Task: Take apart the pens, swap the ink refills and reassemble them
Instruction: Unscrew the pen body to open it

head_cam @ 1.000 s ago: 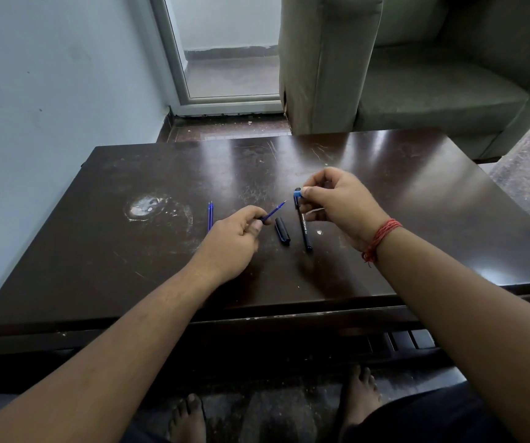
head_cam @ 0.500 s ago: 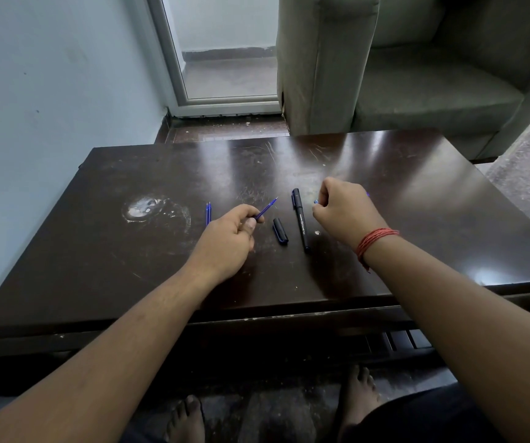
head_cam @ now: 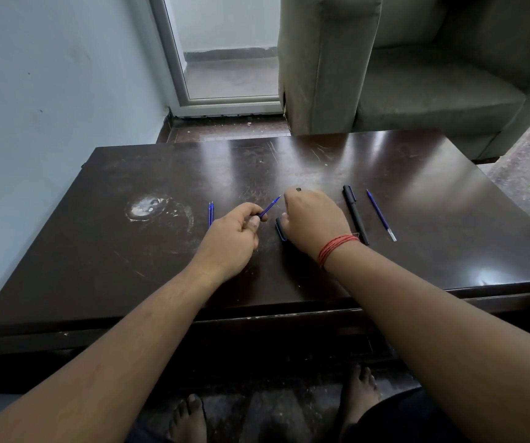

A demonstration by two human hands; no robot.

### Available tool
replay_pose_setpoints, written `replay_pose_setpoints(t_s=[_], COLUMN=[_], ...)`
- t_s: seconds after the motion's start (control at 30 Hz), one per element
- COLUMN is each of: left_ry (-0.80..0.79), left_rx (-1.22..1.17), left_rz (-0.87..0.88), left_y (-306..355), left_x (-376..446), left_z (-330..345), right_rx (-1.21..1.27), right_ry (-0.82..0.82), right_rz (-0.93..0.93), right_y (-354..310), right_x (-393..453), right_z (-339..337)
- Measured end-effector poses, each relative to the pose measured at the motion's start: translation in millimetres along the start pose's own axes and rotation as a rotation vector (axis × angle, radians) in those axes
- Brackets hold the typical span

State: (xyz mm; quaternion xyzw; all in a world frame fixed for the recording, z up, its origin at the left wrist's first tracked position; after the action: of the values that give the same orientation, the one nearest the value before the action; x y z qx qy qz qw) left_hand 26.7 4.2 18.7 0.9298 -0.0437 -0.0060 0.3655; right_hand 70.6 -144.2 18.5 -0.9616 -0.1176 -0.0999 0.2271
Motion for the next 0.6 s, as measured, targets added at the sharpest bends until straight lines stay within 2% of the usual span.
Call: replay_pose_setpoints(t_s=[0.13,0.2,0.27,0.33,0.47,0.53,0.6], left_ry=[0.005,0.003,-0.003,-0.002,0.007,-0.003,-0.006], left_rx=[-0.026,-0.023,-0.027,-0.042,-0.043,-0.023,0.004], left_rz=[-0.004,-0.001,0.004,0.008,0.024,0.044,0.053], left_y=[2,2,2,2,4,5,6], left_x=[-1,-1,-1,-1,-1,-2,-3], left_z=[-4,-5,-6,-5,0,6,10], right_rx=[-0.018,0.050,0.247,0.554,1.117,1.275,1.347], right_ry=[-0.061,-0.036,0.032,0.084,-0.119,-0.155,-0.123], right_rz=[0.004,0.043,0.135,0.247,0.427,0.438,0.442], right_y=[3,5,9,12,3,-3,-5], right_x=[0,3,6,6,-11,-18,-20], right_z=[4,-5,-19,-29,-19,-11,-5])
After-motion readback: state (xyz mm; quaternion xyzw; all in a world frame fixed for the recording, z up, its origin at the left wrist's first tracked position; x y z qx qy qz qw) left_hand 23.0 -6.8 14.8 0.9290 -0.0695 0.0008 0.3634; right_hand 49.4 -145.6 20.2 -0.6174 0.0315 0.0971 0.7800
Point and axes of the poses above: each hand's wrist, its own x-axis towards the middle knuckle, its own z-axis out of the palm, y = z × x, the point moved 4 cm from there along x, towards the middle knuckle, and after that the axes turned 14 degrees about x, right-handed, at the moved point
